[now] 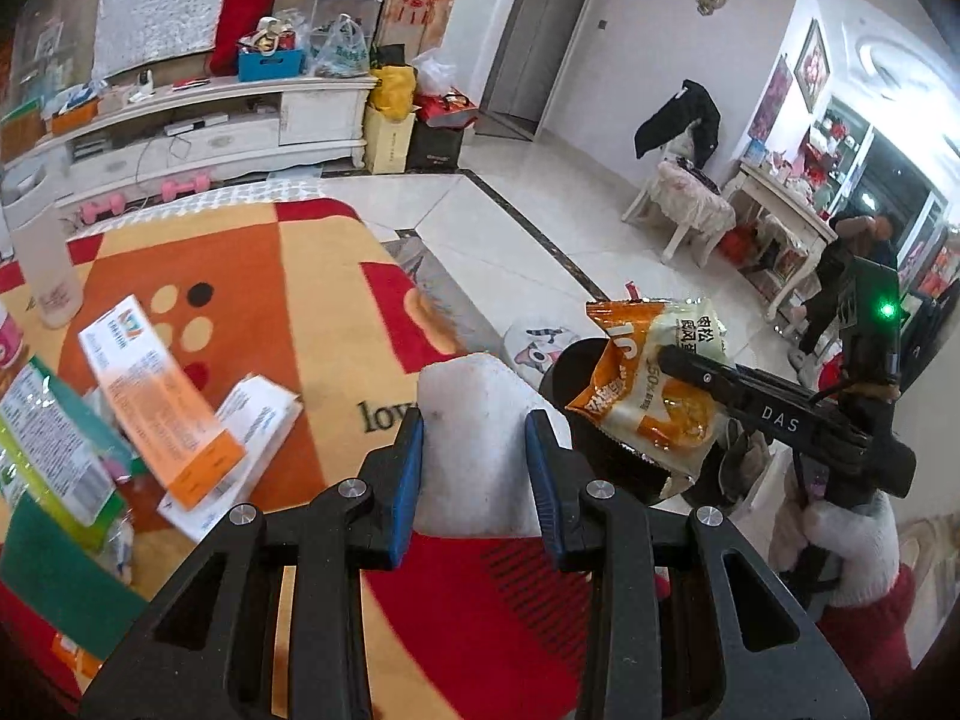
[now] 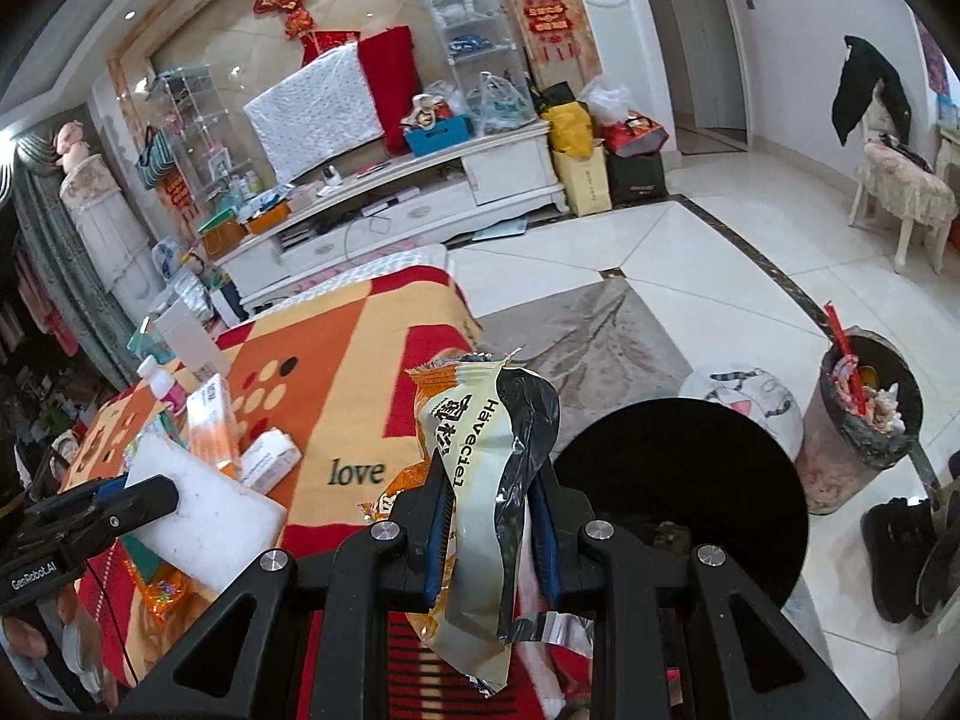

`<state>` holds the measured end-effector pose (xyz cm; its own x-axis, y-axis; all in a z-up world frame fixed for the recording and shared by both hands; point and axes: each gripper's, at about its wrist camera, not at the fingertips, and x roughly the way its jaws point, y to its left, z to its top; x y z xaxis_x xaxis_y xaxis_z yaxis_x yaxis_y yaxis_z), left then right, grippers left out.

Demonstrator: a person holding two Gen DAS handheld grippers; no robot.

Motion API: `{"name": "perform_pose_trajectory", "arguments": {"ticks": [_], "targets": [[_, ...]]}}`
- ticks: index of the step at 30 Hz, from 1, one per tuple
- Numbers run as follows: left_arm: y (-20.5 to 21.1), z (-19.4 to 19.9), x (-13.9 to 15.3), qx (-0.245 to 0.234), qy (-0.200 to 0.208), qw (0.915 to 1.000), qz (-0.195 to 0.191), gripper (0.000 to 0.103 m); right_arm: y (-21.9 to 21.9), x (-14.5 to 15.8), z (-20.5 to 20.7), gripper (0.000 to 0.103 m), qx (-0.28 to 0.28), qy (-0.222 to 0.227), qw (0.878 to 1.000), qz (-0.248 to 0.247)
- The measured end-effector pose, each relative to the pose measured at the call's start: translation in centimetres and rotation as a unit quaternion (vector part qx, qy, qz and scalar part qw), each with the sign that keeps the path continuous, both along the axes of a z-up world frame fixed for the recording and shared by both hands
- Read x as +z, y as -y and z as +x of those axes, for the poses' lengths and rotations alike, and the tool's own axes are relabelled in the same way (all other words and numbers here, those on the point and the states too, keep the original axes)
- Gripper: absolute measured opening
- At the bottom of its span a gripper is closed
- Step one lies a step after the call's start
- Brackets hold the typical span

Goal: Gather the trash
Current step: 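Carry the foam block and wrapper over the black bin with both tools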

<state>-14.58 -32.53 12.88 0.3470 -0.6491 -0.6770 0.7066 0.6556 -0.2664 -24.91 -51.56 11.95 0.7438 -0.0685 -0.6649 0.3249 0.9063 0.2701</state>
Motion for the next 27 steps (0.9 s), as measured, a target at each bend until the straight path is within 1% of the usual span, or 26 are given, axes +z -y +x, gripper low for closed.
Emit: {"name": "perform_pose_trajectory", "arguments": {"ticks": [8,18,27], "targets": [[3.7,0.6,-0.9,-0.018,-0.003,0.9998,0.003,0.031,2.5,-0.9,-0.7,0.023,-0.026,-0.013,1.0,-0.005],[7.8,1.1,-2.0,-0.035,-0.008,0.9993,0.011,0.031,5.7,-2.2,-1.9,0.023,-0.06,-0.027,0.998,0.002],[11.3,1.7,-3.0,-0.041,-0.034,0.9986,-0.001,0.031,7.3,-3.3,-1.9,0.023,-0.088,-0.043,0.995,-0.012]]}}
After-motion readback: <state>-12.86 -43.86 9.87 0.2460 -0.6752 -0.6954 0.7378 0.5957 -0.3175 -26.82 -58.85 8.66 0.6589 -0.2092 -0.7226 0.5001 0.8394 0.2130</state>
